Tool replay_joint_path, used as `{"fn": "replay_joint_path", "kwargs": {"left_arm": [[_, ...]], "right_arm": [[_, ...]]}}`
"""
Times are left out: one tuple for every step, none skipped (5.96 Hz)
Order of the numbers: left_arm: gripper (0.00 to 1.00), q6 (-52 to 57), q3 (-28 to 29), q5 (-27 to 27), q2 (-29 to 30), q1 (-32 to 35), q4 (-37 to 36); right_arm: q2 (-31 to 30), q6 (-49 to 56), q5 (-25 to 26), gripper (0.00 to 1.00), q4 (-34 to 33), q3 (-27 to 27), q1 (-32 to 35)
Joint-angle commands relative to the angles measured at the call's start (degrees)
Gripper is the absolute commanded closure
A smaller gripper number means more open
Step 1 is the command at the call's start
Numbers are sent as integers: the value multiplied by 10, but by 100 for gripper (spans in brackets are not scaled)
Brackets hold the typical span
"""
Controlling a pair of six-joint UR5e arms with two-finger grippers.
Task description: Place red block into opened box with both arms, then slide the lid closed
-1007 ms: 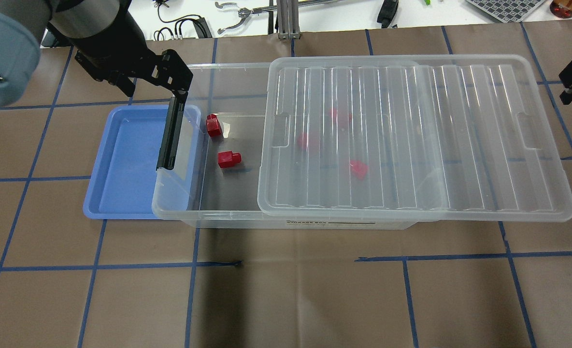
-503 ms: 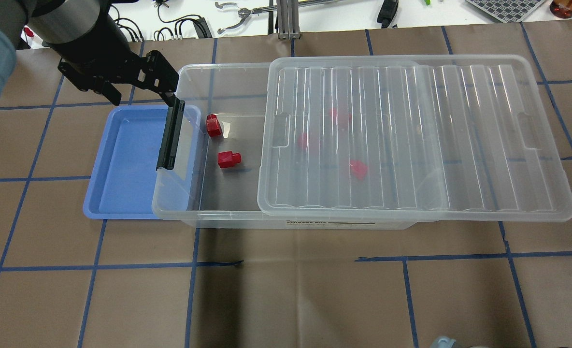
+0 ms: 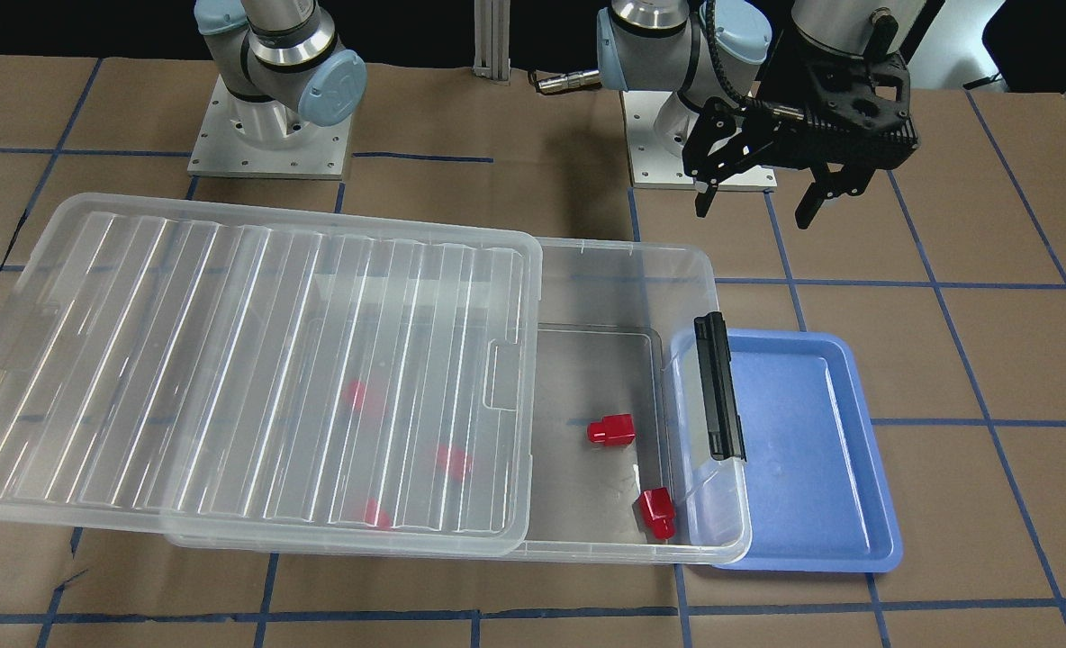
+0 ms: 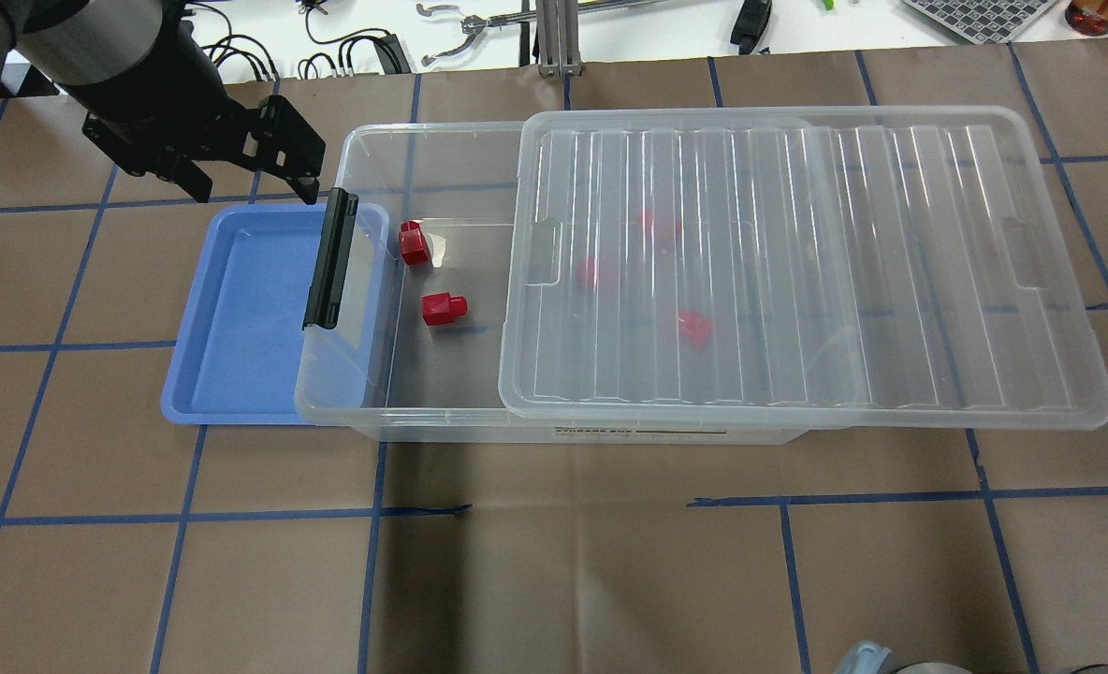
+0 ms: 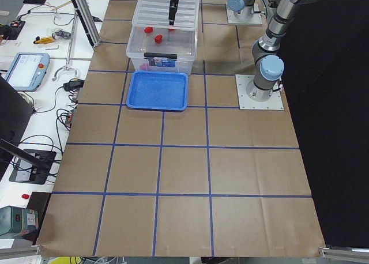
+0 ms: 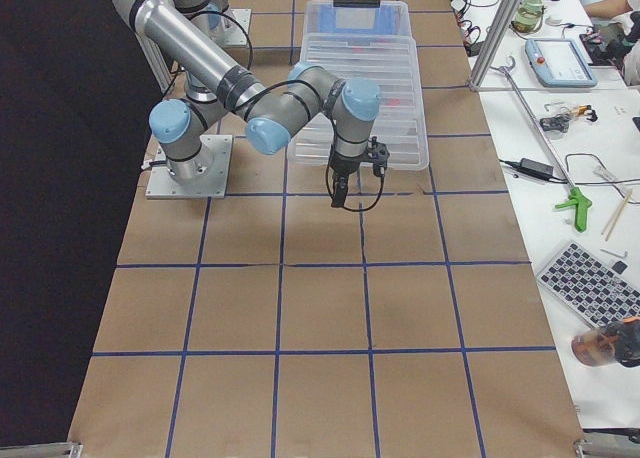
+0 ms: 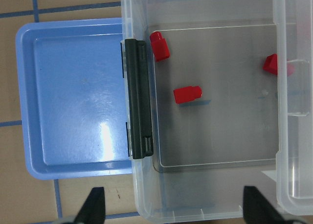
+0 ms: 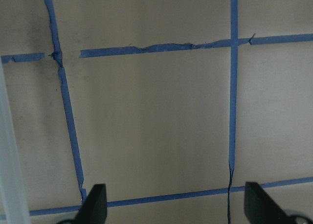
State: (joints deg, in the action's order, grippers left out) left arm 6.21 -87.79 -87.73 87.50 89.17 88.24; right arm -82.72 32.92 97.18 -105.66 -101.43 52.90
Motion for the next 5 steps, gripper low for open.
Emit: {"fn": "replay_joint_path", "kwargs": {"left_arm": [[2,4,0,1,0,-1,-1],[2,0,0,4,2,-2,-3],[2,0,0,5,1,-10,-2],[2,5,1,4,1,-20,-2],[2,4,1,5,1,-20,-2]], "right_arm": [[-2,-4,-18,0,0,-5,4],[-3,-8,-33,0,3,-6,4],[-8,-35,-46,0,8,-9,4],[-17,-50,-51,0,8,-21,5],[-29,-55,-68,0,8,-38,5]]}}
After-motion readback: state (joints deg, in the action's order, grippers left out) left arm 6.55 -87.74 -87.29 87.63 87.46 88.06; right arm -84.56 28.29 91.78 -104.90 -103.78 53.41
